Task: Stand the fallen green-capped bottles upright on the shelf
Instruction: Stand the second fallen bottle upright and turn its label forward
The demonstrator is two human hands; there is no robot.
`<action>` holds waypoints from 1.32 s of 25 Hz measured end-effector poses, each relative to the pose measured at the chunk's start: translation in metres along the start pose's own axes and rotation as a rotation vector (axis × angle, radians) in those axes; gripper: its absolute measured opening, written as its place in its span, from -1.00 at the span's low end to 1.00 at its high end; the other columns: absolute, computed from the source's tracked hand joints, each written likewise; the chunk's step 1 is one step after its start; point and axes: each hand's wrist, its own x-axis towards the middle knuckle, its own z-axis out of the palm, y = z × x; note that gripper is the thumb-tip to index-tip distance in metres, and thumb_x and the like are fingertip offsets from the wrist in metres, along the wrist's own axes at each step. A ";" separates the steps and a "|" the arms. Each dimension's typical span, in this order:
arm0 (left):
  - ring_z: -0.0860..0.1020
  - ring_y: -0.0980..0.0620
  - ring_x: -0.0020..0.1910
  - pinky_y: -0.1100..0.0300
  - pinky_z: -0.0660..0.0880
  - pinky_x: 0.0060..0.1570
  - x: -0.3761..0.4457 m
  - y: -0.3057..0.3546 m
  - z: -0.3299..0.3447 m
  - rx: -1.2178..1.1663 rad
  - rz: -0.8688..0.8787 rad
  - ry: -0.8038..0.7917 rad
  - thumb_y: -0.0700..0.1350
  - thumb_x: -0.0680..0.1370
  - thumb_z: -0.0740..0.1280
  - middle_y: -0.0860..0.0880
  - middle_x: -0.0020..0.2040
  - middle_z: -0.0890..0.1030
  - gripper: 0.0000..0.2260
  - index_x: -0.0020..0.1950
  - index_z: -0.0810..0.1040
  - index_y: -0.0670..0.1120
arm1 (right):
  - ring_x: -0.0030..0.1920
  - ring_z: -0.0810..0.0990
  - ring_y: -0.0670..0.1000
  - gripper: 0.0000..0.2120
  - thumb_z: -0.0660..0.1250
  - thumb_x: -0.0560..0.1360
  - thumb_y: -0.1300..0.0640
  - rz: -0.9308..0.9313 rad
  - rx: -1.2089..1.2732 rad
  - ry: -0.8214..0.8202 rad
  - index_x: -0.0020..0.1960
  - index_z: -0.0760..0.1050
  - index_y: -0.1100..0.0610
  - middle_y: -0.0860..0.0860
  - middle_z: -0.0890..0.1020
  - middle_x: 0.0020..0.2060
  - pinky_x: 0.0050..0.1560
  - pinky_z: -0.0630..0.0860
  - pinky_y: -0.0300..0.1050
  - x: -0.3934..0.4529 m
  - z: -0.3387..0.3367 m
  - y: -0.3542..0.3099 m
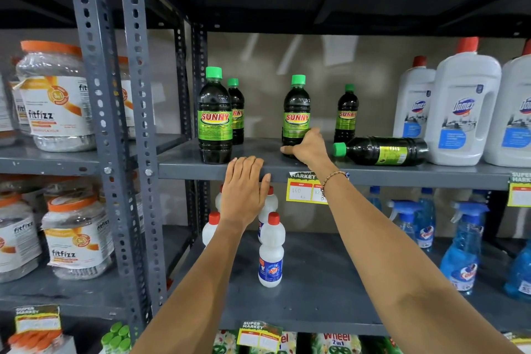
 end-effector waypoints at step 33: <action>0.58 -0.06 0.16 0.14 0.46 0.20 0.108 0.054 -0.025 -0.766 -0.538 -0.473 -0.26 0.38 0.50 -0.19 0.18 0.62 -0.55 0.25 0.52 -0.21 | 0.16 0.60 0.22 -0.73 0.29 0.53 0.25 -0.049 0.120 -0.048 0.19 0.53 0.32 0.26 0.64 0.11 0.17 0.50 0.04 -0.027 -0.035 0.012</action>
